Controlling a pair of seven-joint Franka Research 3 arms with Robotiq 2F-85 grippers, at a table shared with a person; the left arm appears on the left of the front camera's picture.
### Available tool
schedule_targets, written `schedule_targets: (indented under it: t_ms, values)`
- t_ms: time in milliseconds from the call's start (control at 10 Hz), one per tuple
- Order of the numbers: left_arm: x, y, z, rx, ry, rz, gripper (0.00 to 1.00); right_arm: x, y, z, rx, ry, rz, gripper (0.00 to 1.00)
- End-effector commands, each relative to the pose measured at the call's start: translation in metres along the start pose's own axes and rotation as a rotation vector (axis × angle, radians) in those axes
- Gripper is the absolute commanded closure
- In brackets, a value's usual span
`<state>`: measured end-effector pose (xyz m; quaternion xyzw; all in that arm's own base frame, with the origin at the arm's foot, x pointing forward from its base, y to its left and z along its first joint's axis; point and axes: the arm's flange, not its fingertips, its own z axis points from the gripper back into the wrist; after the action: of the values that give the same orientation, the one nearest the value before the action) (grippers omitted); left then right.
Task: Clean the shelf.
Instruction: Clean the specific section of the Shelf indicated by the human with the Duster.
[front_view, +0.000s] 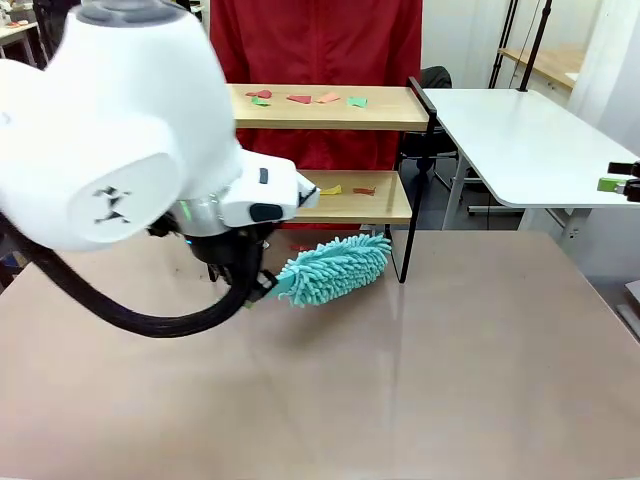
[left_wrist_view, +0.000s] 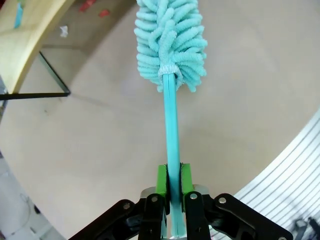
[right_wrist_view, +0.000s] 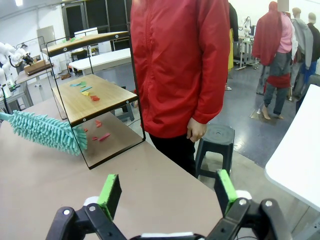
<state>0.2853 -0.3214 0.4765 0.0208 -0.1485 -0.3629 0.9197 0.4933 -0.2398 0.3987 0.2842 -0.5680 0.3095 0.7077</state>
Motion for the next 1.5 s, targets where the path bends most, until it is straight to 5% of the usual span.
schedule_targets:
  t_ms: [0,700,1400]
  values:
    - [0.029,-0.007,-0.014,0.017,-0.014,0.089,0.87,0.002,0.001,-0.001,-0.001,-0.001,0.003,0.0]
    - [0.097,-0.039,-0.077,0.025,-0.158,0.416,0.87,0.002,0.001,-0.001,-0.001,-0.001,0.003,0.0]
    - [0.127,-0.045,-0.12,0.018,-0.164,0.489,0.87,0.002,0.001,-0.001,-0.001,-0.001,0.003,0.0]
